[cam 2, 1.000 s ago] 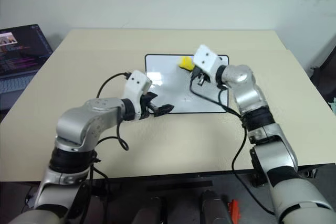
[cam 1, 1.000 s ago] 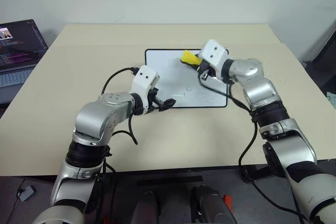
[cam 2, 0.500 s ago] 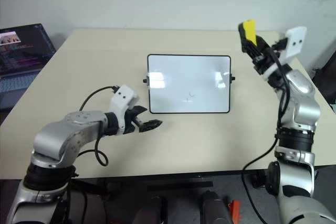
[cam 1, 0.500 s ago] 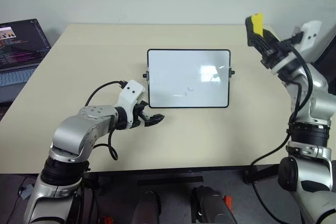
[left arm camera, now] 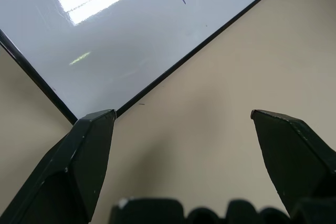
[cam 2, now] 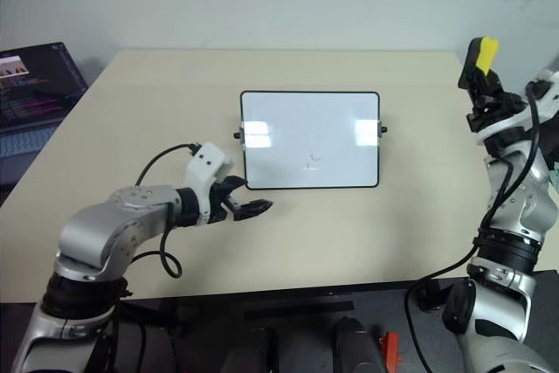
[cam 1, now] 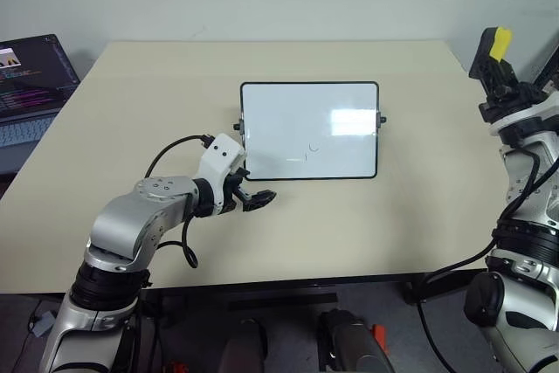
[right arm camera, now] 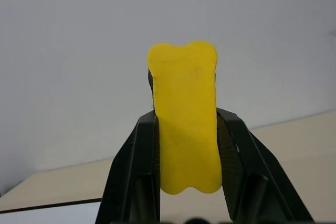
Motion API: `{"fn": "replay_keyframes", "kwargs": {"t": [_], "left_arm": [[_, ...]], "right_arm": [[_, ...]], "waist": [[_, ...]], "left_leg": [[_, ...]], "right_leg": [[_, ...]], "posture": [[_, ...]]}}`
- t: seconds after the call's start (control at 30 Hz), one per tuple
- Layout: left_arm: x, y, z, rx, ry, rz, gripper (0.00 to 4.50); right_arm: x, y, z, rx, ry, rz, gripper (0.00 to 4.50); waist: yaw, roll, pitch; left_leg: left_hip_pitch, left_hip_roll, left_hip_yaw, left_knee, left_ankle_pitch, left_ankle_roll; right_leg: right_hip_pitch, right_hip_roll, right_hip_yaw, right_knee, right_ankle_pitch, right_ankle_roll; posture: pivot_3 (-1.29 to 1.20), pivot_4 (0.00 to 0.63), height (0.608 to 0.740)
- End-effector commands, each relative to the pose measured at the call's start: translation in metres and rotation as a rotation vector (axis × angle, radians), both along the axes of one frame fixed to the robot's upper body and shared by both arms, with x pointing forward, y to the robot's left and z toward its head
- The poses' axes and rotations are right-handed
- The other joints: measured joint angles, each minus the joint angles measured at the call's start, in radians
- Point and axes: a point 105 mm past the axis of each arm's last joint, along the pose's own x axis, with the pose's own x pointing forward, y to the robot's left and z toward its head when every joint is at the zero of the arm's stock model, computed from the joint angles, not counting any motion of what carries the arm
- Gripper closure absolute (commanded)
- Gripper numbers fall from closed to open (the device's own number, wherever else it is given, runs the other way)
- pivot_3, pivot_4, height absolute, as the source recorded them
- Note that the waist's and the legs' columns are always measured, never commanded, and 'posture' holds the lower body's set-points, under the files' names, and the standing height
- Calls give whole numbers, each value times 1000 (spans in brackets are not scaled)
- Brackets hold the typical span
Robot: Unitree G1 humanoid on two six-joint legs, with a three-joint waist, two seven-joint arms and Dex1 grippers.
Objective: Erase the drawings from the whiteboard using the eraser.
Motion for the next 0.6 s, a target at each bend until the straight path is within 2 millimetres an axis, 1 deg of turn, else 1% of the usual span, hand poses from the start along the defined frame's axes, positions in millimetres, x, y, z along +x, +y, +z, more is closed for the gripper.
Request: {"fn": "replay_keyframes", "kwargs": {"t": [0.03, 0.1, 0.17, 0.2, 0.27, 0.3, 0.43, 0.47, 0.5, 0.6], "left_arm": [[-1, -5, 8, -5, -41, -23, 0], [-1, -5, 7, -5, -40, -24, 0], [-1, -5, 7, -5, -38, -23, 0], [-1, -5, 6, -5, -37, -24, 0], [-1, -6, 6, -6, -35, -25, 0], [0, -6, 6, -6, -35, -26, 0], [1, -7, 5, -5, -36, -24, 0], [2, -7, 6, -5, -37, -23, 0], [2, -7, 6, -5, -37, -23, 0], [3, -7, 6, -5, -38, -26, 0]], "right_arm": [[-3, 2, 13, 6, -49, 9, 3410], [-2, 5, 13, -9, -45, 20, 3410], [-2, 14, 16, -40, -46, 47, 3410], [-2, 20, 15, -88, -39, 56, 3410], [3, 44, 3, -330, 4, 72, 3410], [4, 52, -3, -409, 18, 78, 3410], [10, 93, -39, -828, 71, 132, 3410], [11, 102, -44, -913, 65, 145, 3410], [11, 107, -47, -962, 59, 151, 3410], [12, 138, -61, -1183, 27, 228, 3410]], "waist": [[1, 0, 0], [2, 0, 0], [2, 0, 0], [1, 0, 0], [0, 0, 0], [0, 0, 0], [1, 0, 0], [1, 0, 0], [1, 0, 0], [2, 0, 0]], "left_leg": [[0, 0, 0, 0, 0, 0], [0, 0, 0, 0, 0, 0], [0, 0, 0, 0, 0, 0], [0, 0, 0, 0, 0, 0], [0, 0, 0, 0, 0, 0], [0, 0, 0, 0, 0, 0], [0, 0, 0, 0, 0, 0], [0, 0, 0, 0, 0, 0], [0, 0, 0, 0, 0, 0], [0, 0, 0, 0, 0, 0]], "right_leg": [[0, 0, 0, 0, 0, 0], [0, 0, 0, 0, 0, 0], [0, 0, 0, 0, 0, 0], [0, 0, 0, 0, 0, 0], [0, 0, 0, 0, 0, 0], [0, 0, 0, 0, 0, 0], [0, 0, 0, -1, 0, 0], [0, 0, 0, -1, 0, 0], [0, 0, 0, -1, 0, 0], [-1, 0, 0, -1, 0, 0]], "posture": [[0, 150, 740], [0, 150, 740], [0, 150, 740], [0, 150, 740], [0, 150, 740], [0, 150, 740], [0, 150, 740], [0, 150, 740], [0, 150, 740], [0, 150, 740]]}}
